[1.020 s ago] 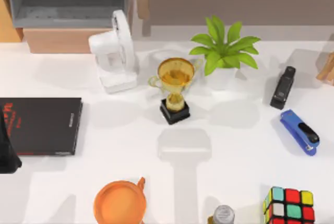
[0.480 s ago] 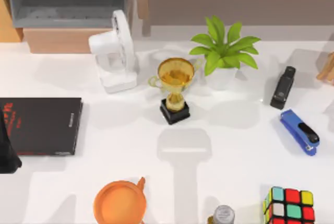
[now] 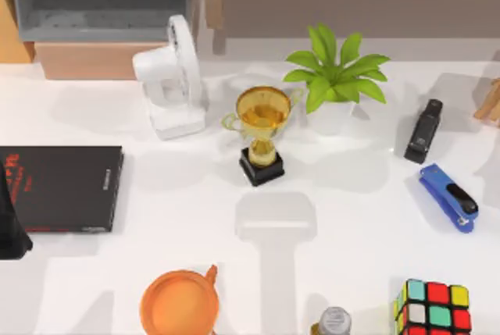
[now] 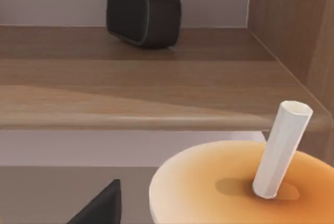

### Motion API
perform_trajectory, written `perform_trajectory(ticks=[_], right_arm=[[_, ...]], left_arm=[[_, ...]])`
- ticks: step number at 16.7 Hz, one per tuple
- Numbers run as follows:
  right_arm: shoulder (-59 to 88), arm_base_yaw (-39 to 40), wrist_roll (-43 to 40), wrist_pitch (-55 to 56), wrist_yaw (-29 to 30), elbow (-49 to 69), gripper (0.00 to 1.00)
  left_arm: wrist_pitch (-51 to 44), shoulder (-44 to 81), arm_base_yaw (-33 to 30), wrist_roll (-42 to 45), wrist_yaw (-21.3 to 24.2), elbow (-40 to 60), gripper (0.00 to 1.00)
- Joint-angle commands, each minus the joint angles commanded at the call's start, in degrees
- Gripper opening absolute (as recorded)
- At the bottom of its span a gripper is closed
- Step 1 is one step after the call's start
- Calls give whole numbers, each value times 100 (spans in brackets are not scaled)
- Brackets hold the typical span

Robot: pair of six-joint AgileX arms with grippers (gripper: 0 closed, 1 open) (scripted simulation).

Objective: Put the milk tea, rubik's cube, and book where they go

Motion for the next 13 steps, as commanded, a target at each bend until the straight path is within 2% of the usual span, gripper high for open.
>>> perform_trajectory(ticks=[3,6,9,13], right_arm=[[-160,41,156,-174,19,88,100],[-739,325,757,-887,67,348,100],[-1421,937,1629,-2129,132,613,100],[-2184,2171,2940,-4581,343,860,100]], left_arm=[[0,0,0,0,0,0,100],[0,0,0,0,0,0,100],[0,0,0,0,0,0,100],[0,0,0,0,0,0,100]])
